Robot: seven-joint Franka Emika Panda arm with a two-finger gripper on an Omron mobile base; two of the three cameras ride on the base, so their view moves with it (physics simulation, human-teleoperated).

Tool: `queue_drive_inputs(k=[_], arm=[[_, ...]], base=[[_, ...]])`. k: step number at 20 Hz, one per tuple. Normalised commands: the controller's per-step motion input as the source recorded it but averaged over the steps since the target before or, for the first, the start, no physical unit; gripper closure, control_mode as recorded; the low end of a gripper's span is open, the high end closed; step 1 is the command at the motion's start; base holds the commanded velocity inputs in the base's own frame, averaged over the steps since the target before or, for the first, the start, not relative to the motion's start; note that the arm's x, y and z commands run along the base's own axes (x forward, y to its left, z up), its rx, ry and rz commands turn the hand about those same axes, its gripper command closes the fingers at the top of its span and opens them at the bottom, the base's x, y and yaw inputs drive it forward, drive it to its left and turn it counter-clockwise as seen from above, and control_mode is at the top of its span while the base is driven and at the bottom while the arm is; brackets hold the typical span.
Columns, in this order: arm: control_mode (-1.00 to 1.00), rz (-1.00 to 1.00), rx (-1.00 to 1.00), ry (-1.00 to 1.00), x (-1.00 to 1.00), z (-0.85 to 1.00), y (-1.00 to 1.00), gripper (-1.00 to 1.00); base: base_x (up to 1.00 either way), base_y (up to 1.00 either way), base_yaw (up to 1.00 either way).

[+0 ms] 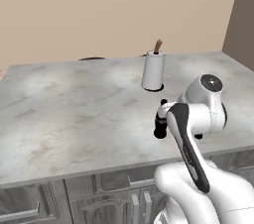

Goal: Place the large bottle from the dining counter next to the other large bottle outside the sink, and place the small bottle from the dining counter next to the other small bottle inside the sink.

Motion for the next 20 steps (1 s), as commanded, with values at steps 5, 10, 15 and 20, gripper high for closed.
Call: queue_drive_inputs(k=[5,10,15,20], arm=[[-1.00,0.00,-0.03,-0.07,0.00,-0.12,0.00,-1.00],[-1.00,0.00,-0.02,-0.05,0.00,-0.01,0.00,-1.00],[-1.00,0.00,0.00,-0.01,0.04,0.00,0.00,-1.00],[-1.00,0.00,0.00,0.00,0.06,0.00,0.00,-1.00]], base=[[0.00,0.00,0.00],[0.00,0.00,0.00],[0.00,0.00,0.00],[0.00,0.00,0.00]])
